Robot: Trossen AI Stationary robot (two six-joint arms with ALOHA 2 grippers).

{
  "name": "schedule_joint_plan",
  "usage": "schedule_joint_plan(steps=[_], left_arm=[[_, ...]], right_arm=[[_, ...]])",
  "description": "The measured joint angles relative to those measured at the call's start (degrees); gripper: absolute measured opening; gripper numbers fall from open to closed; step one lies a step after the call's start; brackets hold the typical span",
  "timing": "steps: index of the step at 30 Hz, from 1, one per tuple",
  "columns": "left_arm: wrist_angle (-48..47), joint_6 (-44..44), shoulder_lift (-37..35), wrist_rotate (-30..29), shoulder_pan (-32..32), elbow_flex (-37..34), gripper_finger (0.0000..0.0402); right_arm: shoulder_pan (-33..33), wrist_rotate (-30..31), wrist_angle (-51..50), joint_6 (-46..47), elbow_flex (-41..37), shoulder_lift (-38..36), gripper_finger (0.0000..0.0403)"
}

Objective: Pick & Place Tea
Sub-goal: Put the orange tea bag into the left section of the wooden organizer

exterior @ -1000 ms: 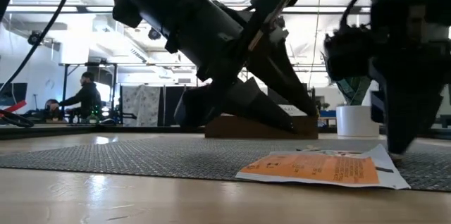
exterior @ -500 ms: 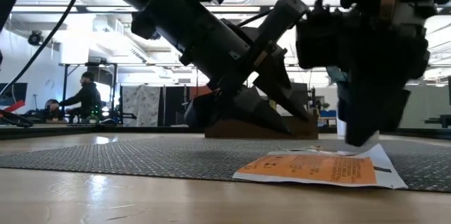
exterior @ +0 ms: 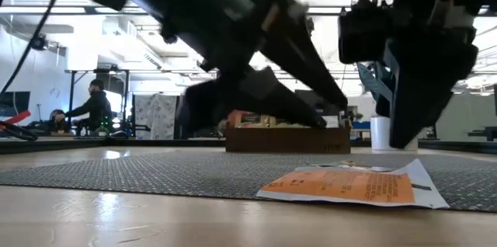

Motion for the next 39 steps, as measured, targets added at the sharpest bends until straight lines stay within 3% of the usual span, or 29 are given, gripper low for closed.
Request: schedule_joint_plan(steps=[3,10,13,24,30,39], left_arm=[[1.7,1.0,0.5,-2.7,-1.3,0.0,0.0110],[8.0,0.5,2.9,-1.6,-0.7,0.0,0.0110],[12.4,-0.2,4.6,-1.5,-0.3,0.0,0.0110],[13.3,-4.3,8.4,-1.2,-0.1,1.4,0.0110],[13.2,-5.3,9.4,-1.8,0.3,1.8,0.0110],[8.1,-8.6,9.3,2.7,0.5,2.1,0.0110]], right_arm=[[-1.5,0.4,0.1,-2.9,-0.5,-1.0,0.0063],[-7.6,0.0,0.1,-10.2,0.4,-1.0,0.0070],[-9.2,-0.3,0.0,-13.2,0.4,-0.9,0.0091],[-10.0,-0.2,-1.5,-18.4,-0.1,-0.9,0.0184],[-10.0,1.4,-1.4,-19.0,-0.9,-0.9,0.0189],[-10.0,1.8,-1.1,-21.5,-1.6,-0.9,0.0189]])
